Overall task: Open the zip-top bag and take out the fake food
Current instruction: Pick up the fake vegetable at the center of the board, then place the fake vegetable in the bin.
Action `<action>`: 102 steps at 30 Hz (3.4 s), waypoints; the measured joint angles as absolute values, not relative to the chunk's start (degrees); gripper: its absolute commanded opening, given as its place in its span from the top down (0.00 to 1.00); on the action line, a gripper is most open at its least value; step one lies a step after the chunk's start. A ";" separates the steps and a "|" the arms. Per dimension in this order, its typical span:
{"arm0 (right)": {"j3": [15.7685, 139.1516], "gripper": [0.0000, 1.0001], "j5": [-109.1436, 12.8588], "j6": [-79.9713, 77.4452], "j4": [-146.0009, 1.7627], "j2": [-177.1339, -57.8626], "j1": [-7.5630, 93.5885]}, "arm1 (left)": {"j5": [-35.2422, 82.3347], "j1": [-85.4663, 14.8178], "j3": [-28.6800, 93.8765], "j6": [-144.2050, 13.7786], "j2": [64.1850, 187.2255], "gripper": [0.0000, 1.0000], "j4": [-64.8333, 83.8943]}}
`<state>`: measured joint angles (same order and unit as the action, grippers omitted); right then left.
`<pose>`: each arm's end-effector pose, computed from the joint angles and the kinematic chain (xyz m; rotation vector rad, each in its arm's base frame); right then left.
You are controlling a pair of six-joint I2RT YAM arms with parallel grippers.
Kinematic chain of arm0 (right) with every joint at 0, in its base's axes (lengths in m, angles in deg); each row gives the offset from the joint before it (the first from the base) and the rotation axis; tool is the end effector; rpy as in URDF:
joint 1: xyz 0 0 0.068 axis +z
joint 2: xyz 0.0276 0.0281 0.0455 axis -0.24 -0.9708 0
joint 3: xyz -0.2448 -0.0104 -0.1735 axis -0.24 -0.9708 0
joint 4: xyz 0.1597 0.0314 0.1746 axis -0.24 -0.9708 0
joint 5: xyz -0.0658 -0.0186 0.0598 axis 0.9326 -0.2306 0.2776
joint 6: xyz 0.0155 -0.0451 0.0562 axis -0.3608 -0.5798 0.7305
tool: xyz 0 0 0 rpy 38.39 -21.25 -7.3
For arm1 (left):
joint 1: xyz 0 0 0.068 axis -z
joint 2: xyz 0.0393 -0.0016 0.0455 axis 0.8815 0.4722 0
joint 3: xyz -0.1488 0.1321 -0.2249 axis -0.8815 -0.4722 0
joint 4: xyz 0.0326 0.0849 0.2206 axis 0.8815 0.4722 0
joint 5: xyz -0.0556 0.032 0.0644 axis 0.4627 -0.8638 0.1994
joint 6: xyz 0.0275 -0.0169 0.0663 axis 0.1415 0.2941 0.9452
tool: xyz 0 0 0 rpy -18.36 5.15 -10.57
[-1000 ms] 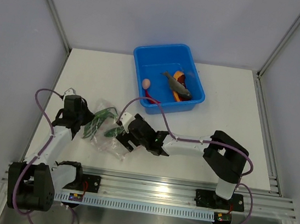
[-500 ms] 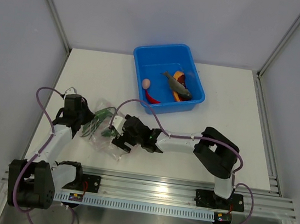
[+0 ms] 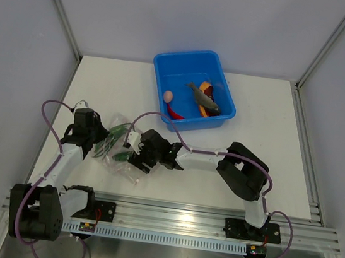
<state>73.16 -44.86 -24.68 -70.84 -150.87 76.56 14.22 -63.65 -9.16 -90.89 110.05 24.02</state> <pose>0.1992 0.3956 0.1812 -1.5363 1.7925 0.4896 0.1953 0.0074 0.2200 -0.7840 2.1803 -0.2955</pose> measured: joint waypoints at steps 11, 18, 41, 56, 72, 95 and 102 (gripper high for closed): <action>73.29 0.51 -46.28 -24.18 -73.55 -150.89 76.50 | 14.16 -63.65 -9.16 -90.91 110.05 1.00 24.02; 73.37 0.55 -46.24 -23.06 -75.49 -149.98 76.50 | 14.05 -63.65 -9.16 -90.93 110.05 1.00 24.06; 71.30 0.58 -36.38 -19.21 -88.15 -130.92 76.43 | 10.84 -64.02 -9.16 -93.07 111.12 1.00 25.15; 66.69 0.58 -28.16 -15.28 -91.14 -122.98 68.98 | 6.75 -65.70 -9.68 -96.22 107.23 1.00 26.33; 66.71 0.57 -26.57 -10.14 -87.47 -119.31 58.68 | 6.51 -65.70 -9.73 -96.33 107.88 1.00 27.08; 85.11 0.45 -26.48 -10.78 -83.16 -144.05 49.33 | 6.60 -65.70 -9.73 -96.27 107.88 1.00 27.08; 88.24 0.31 -26.63 -10.73 -83.86 -147.16 49.33 | 6.68 -65.70 -9.73 -96.05 107.88 1.00 27.08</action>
